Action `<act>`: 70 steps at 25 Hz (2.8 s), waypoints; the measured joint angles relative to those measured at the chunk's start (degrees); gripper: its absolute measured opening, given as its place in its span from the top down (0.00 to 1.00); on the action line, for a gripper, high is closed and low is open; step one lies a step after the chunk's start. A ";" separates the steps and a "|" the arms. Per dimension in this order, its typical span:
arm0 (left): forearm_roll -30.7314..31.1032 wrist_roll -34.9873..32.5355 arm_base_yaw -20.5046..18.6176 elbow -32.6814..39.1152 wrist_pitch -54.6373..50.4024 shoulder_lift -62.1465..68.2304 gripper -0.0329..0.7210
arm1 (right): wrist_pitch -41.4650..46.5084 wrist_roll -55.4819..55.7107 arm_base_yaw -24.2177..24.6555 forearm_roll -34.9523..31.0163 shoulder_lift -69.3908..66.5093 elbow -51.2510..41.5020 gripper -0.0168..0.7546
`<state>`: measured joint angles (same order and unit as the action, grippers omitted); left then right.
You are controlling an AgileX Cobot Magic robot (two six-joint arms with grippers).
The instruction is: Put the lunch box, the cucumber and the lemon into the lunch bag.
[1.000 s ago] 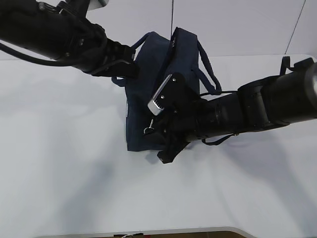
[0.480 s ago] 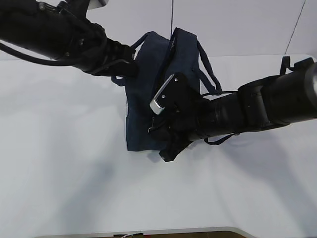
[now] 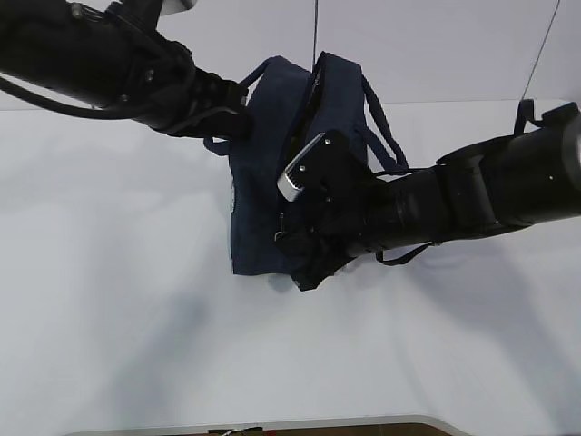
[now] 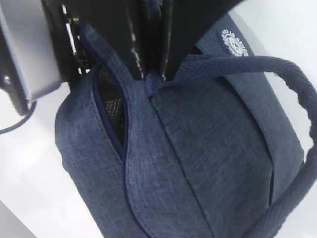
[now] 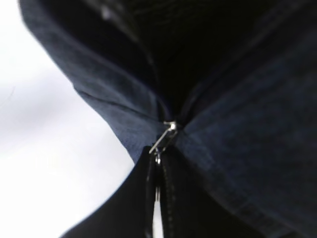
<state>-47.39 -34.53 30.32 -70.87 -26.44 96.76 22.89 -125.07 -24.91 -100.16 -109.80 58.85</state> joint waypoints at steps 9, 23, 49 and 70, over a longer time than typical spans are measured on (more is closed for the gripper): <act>0.00 0.00 0.00 0.00 1.18 -0.13 0.95 | -0.25 12.03 0.00 10.01 3.20 0.00 0.97; 0.00 -0.09 0.00 0.00 1.18 -0.17 0.95 | 2.81 31.84 0.00 23.91 5.31 0.00 0.97; 0.00 -0.09 0.00 0.00 1.18 -0.17 0.95 | 5.32 53.48 0.00 36.08 8.31 0.00 0.97; 0.00 -0.09 0.00 0.00 1.32 -0.17 0.95 | 5.14 58.01 0.00 36.21 12.10 0.00 0.97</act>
<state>-47.39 -34.63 30.32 -70.87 -25.12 96.59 28.03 -67.06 -24.91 -63.95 -97.71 58.85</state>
